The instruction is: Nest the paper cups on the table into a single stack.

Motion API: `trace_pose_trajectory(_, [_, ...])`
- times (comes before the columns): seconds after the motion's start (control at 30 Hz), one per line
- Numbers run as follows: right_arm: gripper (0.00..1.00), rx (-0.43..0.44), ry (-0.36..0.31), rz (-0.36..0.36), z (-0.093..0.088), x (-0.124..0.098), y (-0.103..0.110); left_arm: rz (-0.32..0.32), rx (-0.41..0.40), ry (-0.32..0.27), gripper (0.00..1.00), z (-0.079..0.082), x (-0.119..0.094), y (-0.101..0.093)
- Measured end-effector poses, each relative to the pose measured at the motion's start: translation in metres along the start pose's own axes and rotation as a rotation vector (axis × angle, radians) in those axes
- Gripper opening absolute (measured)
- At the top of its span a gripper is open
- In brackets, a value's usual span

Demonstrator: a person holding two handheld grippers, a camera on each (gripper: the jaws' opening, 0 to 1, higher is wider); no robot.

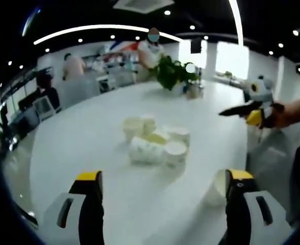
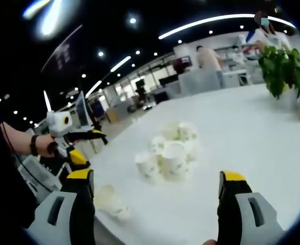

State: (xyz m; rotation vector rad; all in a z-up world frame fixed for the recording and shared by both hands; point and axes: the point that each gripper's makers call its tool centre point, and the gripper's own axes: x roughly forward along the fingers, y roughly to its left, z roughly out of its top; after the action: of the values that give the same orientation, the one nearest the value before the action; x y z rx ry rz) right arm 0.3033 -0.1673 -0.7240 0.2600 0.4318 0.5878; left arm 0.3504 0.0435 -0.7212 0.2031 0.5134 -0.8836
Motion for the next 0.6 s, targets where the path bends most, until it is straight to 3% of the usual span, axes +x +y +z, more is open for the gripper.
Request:
trace_pose_trajectory(0.37, [1.0, 0.013, 0.009, -0.008, -0.01, 0.01, -0.007, -0.05, 0.006, 0.047, 0.99, -0.004, 0.028, 0.015])
trace_pose_trajectory(0.6, [1.0, 0.026, 0.023, -0.006, -0.018, 0.014, -0.004, -0.104, 0.024, 0.095, 0.98, -0.014, 0.049, 0.025])
